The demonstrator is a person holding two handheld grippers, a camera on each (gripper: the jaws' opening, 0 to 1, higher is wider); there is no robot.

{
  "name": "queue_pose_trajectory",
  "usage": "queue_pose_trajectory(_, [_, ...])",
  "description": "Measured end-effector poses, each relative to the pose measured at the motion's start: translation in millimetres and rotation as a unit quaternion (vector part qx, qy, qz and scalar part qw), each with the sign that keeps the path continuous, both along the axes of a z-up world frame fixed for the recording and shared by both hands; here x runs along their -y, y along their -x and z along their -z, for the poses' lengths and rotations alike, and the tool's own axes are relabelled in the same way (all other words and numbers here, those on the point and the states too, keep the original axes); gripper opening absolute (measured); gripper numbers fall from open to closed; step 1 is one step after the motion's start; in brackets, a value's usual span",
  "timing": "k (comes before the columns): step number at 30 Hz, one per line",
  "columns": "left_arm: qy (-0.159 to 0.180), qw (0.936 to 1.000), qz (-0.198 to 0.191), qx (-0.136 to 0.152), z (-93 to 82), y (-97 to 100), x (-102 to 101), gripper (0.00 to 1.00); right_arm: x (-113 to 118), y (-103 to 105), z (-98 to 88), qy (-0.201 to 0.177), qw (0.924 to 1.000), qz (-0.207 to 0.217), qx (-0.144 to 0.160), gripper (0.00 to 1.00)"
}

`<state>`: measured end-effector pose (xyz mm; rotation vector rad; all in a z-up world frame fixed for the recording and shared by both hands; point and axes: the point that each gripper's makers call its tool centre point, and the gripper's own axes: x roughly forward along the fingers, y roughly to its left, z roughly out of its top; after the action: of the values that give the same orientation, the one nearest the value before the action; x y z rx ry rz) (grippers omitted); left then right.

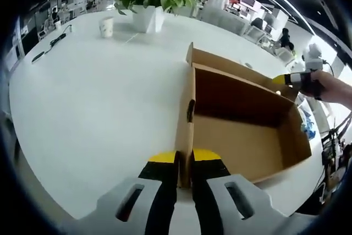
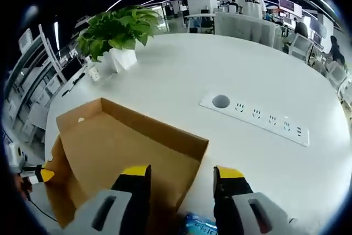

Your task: Operate the shoe box by opening the lid, removing the specified soft item, and placing it in the target area until the item is outside and the box remains undamaged.

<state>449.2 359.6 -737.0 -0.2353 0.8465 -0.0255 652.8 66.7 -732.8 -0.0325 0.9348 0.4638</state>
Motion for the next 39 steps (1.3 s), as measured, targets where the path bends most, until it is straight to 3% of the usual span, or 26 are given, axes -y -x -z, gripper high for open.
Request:
queue_pose_trajectory(4, [0.007, 1.0, 0.002, -0.003, 0.4, 1.2, -0.4, 0.07, 9.3, -6.9, 12.6, 0.02, 0.9992, 0.024, -0.024, 0.36])
queue_pose_trajectory(15, [0.002, 1.0, 0.004, -0.001, 0.4, 2.0, -0.1, 0.07, 10.0, -16.5, 37.2, 0.036, 0.9973, 0.033, -0.055, 0.18])
queue_pose_trajectory(18, [0.003, 1.0, 0.003, -0.002, 0.6, 2.1, -0.2, 0.07, 5.6, -17.5, 33.7, 0.044, 0.9977, 0.021, -0.046, 0.06])
queue_pose_trajectory(22, [0.001, 1.0, 0.002, -0.001, 0.2, 2.7, 0.3, 0.07, 8.0, -20.1, 29.3, 0.065, 0.9971, 0.018, -0.035, 0.04])
queue_pose_trajectory(33, [-0.009, 0.9999, 0.011, -0.001, -1.0, 3.2, 1.1, 0.07, 14.4, -21.2, 17.0, 0.055, 0.9975, 0.036, -0.024, 0.02])
queue_pose_trajectory(39, [-0.011, 0.9999, 0.011, 0.0, -1.2, 3.1, 1.5, 0.07, 17.4, -27.0, -1.5, 0.05, 0.9978, 0.043, -0.002, 0.02])
